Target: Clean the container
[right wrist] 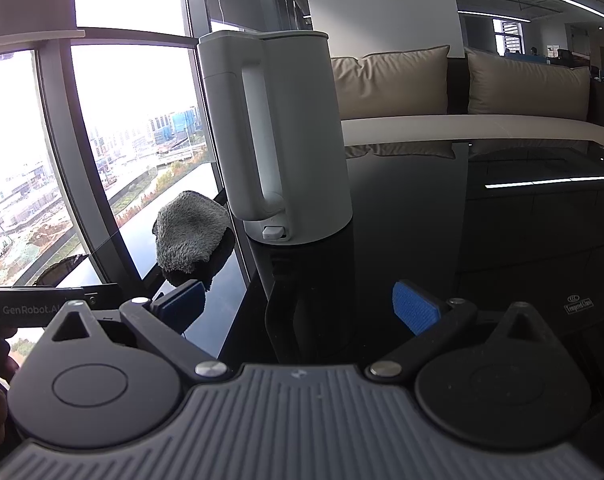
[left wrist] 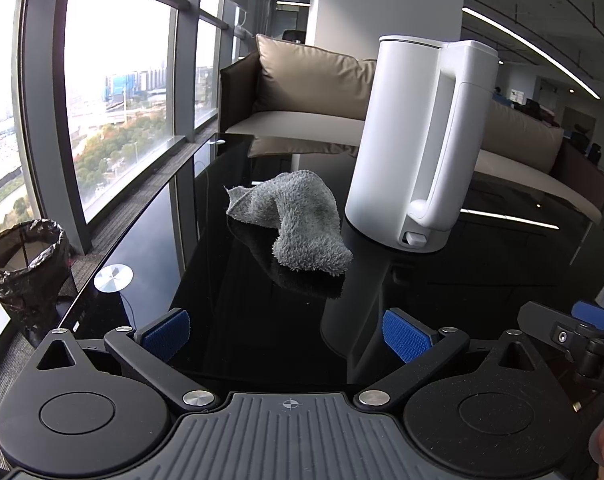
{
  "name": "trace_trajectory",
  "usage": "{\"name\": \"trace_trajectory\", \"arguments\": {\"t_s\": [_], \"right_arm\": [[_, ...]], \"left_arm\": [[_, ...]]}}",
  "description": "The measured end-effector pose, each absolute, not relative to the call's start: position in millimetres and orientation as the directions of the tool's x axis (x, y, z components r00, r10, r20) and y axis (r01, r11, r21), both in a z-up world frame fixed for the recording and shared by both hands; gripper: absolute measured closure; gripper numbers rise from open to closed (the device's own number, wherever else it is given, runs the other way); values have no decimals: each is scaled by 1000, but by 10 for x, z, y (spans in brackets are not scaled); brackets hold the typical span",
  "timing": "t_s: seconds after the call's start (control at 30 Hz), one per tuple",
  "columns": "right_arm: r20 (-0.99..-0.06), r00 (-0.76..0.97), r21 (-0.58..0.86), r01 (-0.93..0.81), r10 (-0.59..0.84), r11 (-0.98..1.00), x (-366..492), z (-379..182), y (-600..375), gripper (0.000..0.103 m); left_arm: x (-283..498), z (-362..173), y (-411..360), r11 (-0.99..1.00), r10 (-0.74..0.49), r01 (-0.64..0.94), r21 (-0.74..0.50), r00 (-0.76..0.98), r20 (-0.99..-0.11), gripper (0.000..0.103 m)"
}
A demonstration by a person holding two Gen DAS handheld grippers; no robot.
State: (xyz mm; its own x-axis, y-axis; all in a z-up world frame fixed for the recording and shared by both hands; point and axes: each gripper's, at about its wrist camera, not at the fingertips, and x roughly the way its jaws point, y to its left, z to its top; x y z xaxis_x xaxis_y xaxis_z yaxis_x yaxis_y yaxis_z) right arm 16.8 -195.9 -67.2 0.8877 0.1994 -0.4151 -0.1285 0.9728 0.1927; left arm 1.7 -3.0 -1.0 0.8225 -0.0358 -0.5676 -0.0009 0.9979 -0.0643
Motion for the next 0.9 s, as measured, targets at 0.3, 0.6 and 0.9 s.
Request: {"name": "trace_trajectory", "arguments": {"t_s": [0.3,0.6,0.9], "right_arm": [[-417,887,186,-131,199,974,188,-672,-1944,1],[-418,886,175,-139,201,975,223,-670,-1931,1],[-412,886,178,-151,213,972,335,-654,-1970,1]], "left_arm": [[23,-9,-27,998,-38,-2,-69,822,-568,1],[37,-7,-19,997,-41,0,-72,820,-570,1],[82,-5,22,995,-52,-5,-96,817,-574,1]]}}
